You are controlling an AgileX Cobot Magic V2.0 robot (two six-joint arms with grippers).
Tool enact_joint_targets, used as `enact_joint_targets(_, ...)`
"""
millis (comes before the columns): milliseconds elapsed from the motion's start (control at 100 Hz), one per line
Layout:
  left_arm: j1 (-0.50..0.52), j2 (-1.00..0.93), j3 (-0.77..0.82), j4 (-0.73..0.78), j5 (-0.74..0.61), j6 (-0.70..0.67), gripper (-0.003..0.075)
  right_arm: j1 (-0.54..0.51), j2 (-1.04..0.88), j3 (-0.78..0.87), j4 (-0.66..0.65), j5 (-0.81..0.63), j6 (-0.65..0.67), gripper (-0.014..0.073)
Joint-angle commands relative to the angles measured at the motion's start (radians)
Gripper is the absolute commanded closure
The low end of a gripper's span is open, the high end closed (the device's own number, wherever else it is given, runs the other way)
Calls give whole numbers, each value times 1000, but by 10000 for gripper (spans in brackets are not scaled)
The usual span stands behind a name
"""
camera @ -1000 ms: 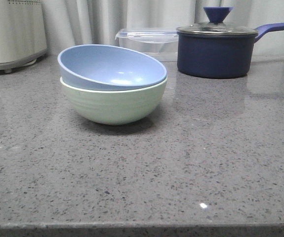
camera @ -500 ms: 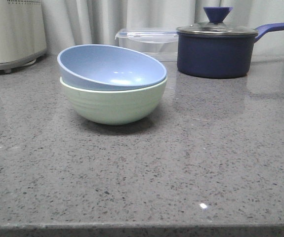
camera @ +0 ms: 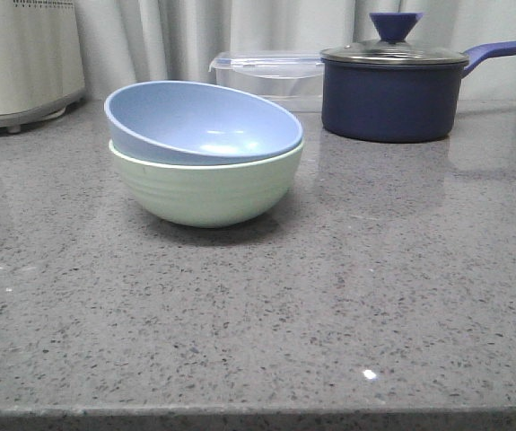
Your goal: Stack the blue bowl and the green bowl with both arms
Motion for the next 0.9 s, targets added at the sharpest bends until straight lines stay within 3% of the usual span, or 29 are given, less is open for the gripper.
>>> enact_joint_targets(0, 4, -39, 46, -3, -123, -6, 741, -6, 4, -26, -8, -78, -5, 660)
enact_joint_targets(190, 4, -104, 210, -3, -311, -6, 741, -6, 4, -26, -8, -78, -5, 660)
enact_joint_targets(240, 4, -104, 202, -4, -264, -8, 741, -6, 4, -26, -8, -79, -5, 660)
enact_joint_targets(890, 4, -104, 206, -4, -288, -8, 741, -6, 4, -26, -8, -78, -5, 660)
